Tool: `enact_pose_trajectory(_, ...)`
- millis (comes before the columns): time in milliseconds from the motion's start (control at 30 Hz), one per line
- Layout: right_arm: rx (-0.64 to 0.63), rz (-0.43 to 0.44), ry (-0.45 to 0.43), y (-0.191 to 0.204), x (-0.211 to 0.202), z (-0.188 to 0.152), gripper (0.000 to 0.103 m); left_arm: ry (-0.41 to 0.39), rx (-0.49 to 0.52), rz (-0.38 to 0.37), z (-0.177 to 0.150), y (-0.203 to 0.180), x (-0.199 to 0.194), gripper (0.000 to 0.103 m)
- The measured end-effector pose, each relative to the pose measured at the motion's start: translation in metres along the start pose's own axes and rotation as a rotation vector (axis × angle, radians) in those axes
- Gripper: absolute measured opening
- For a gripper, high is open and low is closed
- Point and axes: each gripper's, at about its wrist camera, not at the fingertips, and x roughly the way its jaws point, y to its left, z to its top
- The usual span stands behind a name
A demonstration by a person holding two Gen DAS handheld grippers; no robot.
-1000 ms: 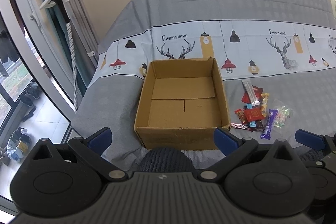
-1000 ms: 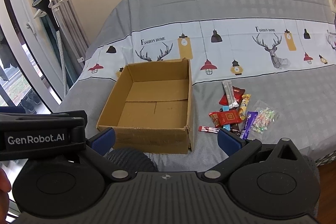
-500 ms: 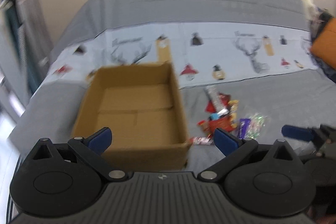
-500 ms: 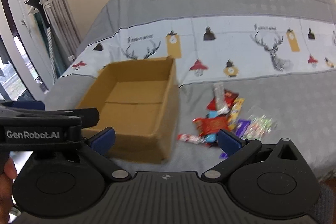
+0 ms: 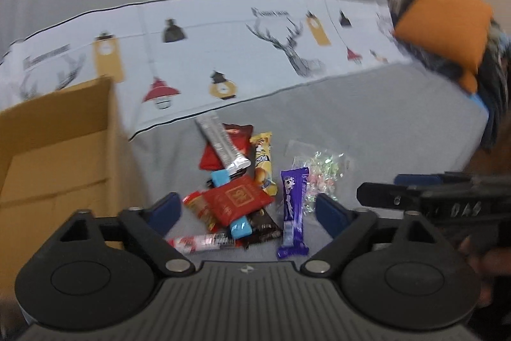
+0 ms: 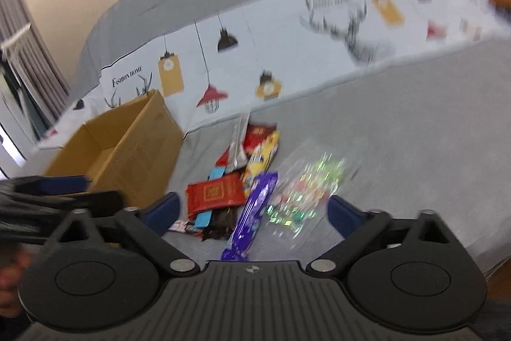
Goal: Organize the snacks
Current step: 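Grasp the dark chocolate bar with the left tool while the right tool grasps the purple bar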
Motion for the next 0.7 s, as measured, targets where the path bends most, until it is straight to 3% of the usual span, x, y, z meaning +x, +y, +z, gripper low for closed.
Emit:
enact_pose_trajectory(33, 0.026, 0.020, 0.017, -0.007, 0.007, 0.003, 0.080, 0.016, 0.013, 0.004, 0.000, -0.001, 0.013, 0.080)
enact_pose_trajectory(133, 0.019, 0.068, 0.020, -0.013, 0.024, 0.012, 0.073, 0.041, 0.036, -0.049, 0.000, 0.004, 0.054, 0.074)
enact_pose_trajectory(267, -0.034, 0.108, 0.095, -0.010, 0.059, 0.018, 0.063, 0.050, 0.020, -0.028, -0.001, 0.015, 0.093, 0.076)
enact_pose_trajectory(333, -0.052, 0.108, 0.141, -0.006, 0.076, 0.017, 0.050, 0.054, 0.001, -0.037, -0.001, 0.019, 0.103, 0.079)
enact_pose_trajectory(400, -0.059, 0.118, 0.167, -0.003, 0.086, 0.015, 0.046, 0.060, 0.022, -0.053, -0.004, 0.020, 0.114, 0.080)
enact_pose_trajectory(533, -0.006, 0.072, 0.241, -0.006, 0.112, 0.008, 0.044, 0.121, 0.028, -0.050, -0.019, 0.027, 0.136, 0.081)
enact_pose_trajectory(600, -0.015, 0.059, 0.261, -0.004, 0.121, 0.005, 0.043, 0.097, 0.051, -0.036, -0.020, 0.026, 0.136, 0.080)
enact_pose_trajectory(700, -0.027, 0.068, 0.259, -0.003, 0.127, 0.005, 0.041, 0.087, 0.050, -0.042, -0.020, 0.028, 0.136, 0.067)
